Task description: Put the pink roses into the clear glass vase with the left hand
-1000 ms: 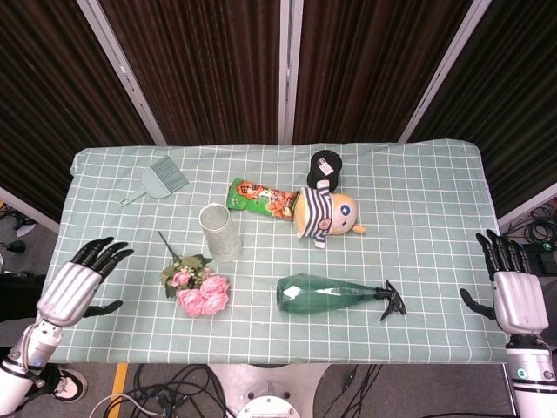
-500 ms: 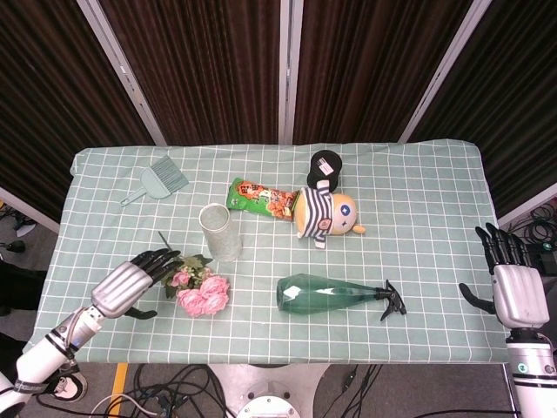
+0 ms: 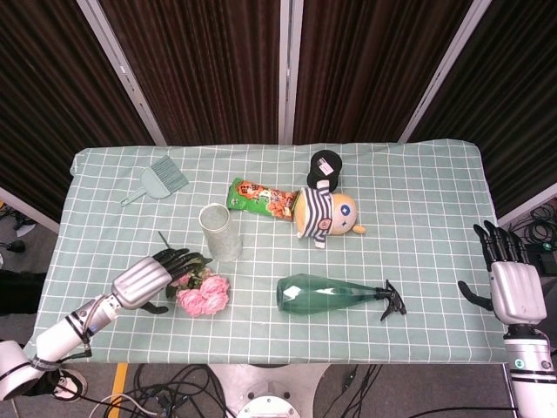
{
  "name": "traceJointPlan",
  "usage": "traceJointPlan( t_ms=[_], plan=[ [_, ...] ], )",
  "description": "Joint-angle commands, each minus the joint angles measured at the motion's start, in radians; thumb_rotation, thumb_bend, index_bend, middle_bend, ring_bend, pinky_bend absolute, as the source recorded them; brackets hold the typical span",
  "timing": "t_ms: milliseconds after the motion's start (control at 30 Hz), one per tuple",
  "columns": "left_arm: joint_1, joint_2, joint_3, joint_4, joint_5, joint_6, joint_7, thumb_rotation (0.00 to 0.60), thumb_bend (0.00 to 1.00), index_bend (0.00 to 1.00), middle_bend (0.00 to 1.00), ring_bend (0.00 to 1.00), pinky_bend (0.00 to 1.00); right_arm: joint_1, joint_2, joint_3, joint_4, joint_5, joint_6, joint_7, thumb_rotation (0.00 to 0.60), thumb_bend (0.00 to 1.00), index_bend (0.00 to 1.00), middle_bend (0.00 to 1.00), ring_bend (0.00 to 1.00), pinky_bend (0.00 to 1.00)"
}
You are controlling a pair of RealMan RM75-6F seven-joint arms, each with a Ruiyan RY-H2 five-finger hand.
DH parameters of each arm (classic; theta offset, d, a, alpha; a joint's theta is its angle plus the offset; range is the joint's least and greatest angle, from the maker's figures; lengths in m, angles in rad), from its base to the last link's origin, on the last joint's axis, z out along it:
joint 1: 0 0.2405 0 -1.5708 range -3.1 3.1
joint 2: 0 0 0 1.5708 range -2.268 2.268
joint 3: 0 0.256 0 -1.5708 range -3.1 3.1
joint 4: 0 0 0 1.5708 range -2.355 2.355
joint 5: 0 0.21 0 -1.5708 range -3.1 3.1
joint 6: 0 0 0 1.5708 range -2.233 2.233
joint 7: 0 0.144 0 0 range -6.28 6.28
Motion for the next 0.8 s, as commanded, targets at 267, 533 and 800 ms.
traceJointPlan(
  t_ms=[267, 533, 800],
  plan=[
    [-0.087, -0.037, 0.031, 0.048, 0.01, -0.054, -0.094, 0.6, 0.0, 0.08, 0.0, 0.01, 0.15, 0.004, -0.007, -0.001, 0.002, 0.016, -0.003, -0.01, 0.6, 0.14, 0.0, 0.0, 0.0, 0.0],
    [-0.159, -0.027, 0.043, 0.0, -0.027, -0.136, -0.173, 0.6, 0.0, 0.08, 0.0, 0.01, 0.15, 0.014, -0.017, -0.003, 0.014, 0.02, -0.016, -0.008, 0.6, 0.14, 0.0, 0.0, 0.0, 0.0],
    [-0.204, -0.048, 0.056, -0.016, -0.059, -0.208, -0.167, 0.6, 0.0, 0.08, 0.0, 0.01, 0.15, 0.011, -0.017, -0.009, 0.03, 0.015, -0.014, 0.016, 0.6, 0.14, 0.0, 0.0, 0.0, 0.0]
  ],
)
